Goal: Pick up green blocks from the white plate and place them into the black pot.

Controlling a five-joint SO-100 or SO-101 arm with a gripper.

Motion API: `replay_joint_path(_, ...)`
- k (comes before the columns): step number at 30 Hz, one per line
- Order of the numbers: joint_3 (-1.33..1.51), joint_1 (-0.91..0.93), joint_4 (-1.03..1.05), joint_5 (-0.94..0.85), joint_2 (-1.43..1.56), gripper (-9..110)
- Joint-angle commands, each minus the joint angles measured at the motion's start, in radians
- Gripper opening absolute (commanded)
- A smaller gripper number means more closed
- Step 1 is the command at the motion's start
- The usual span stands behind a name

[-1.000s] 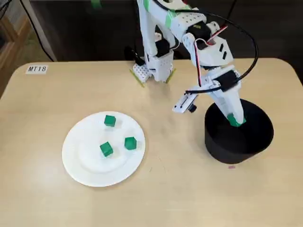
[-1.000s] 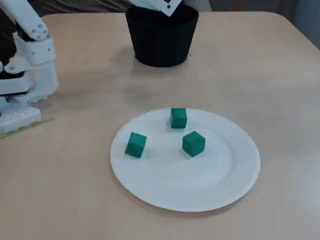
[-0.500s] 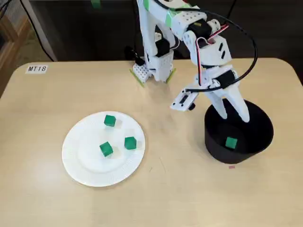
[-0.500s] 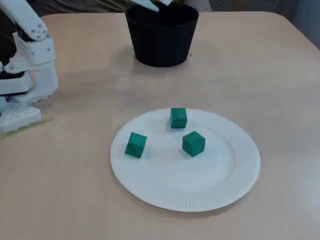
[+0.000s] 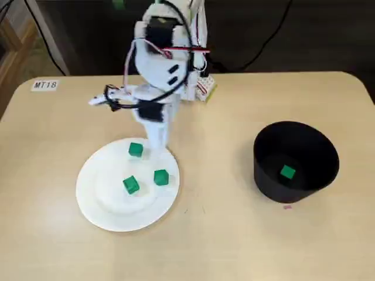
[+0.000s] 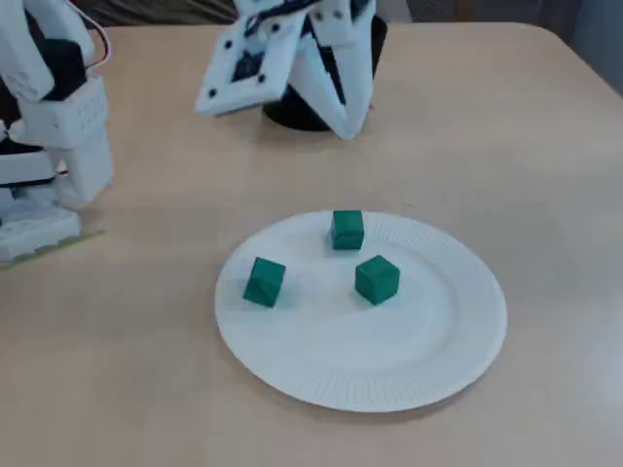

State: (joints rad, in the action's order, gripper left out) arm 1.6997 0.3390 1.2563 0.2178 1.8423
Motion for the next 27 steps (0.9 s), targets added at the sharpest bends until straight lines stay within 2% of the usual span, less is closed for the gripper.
replay_joint_path(1, -0.055, 0.055, 0.008, 0.11, -0.058, -2)
replay_joint_path(6, -0.075, 0.097, 0.011, 0.207, -0.146, -2)
replay_joint_path(8, -0.107, 0.1, 0.038, 0.202, -0.195, 9)
replay_joint_path(12, -0.328, 0.097, 0.192, 0.109, -0.38, 22)
replay_joint_path(27, -0.528, 0.084, 0.258, 0.037, -0.667, 34)
